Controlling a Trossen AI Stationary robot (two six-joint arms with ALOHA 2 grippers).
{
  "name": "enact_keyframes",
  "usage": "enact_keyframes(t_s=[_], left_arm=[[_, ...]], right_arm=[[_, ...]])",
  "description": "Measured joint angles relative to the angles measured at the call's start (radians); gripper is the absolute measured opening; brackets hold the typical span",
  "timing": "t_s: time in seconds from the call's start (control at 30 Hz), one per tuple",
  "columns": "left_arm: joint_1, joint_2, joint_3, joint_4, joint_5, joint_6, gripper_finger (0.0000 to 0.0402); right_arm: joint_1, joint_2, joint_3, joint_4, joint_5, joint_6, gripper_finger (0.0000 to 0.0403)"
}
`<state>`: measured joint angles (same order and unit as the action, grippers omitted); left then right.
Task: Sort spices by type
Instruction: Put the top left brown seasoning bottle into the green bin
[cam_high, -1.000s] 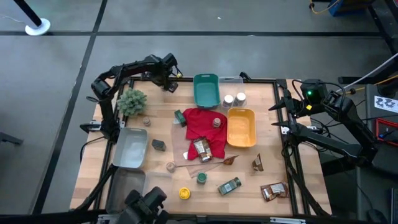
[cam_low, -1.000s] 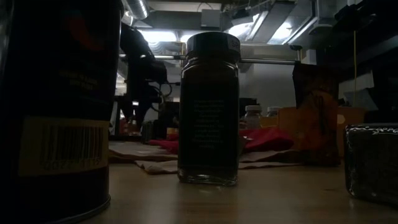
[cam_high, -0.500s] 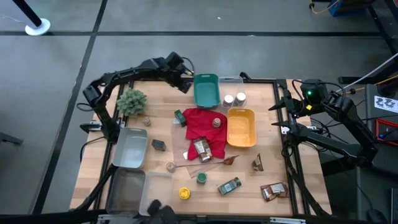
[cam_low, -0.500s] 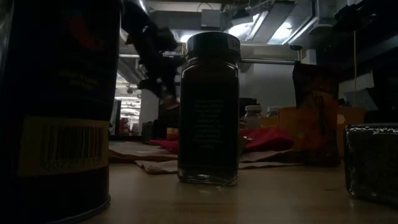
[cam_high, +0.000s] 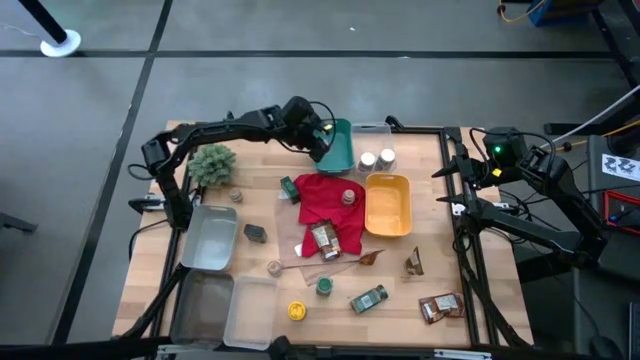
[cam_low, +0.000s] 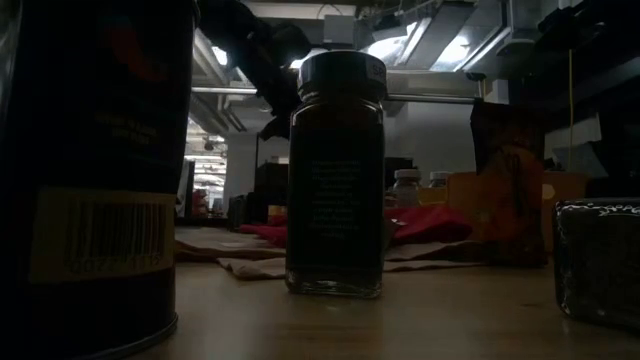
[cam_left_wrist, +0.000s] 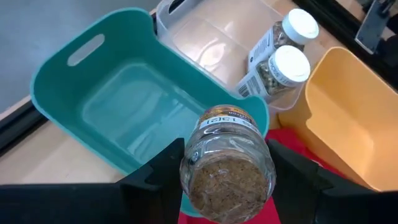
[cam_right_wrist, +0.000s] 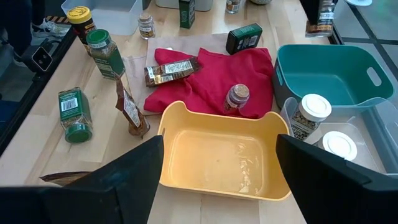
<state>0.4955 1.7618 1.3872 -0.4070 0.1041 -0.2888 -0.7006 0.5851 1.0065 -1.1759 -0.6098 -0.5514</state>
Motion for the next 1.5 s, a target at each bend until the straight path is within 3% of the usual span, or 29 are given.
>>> enact_keyframes(t_s=[0.17,0.4,0.8,1.27,1.5], left_arm=[[-0.039,0.011,0.0,0.007,-0.057,0.008,0.0172],[-0.051,0.078,0.0,0.056,-0.06,0.008,0.0172],[-0.024,0.18,0.073,-0.097,-0.093,0.037,0.0172],[-0.01,0.265,0.073,-0.077,-0.101,0.035,0.0172],[-0.009,0.26,0.074,-0.067,-0.101,0.038,0.0215]], right_arm=[[0.0,0.0,0.0,0.0,0.0,0.0,0.031],[0.0,0.0,0.0,0.0,0.0,-0.002,0.031],[0.0,0.0,0.0,0.0,0.0,-0.003,0.031],[0.0,0.0,0.0,0.0,0.0,-0.003,0.031],[0.0,0.0,0.0,0.0,0.0,-0.003,0.031]])
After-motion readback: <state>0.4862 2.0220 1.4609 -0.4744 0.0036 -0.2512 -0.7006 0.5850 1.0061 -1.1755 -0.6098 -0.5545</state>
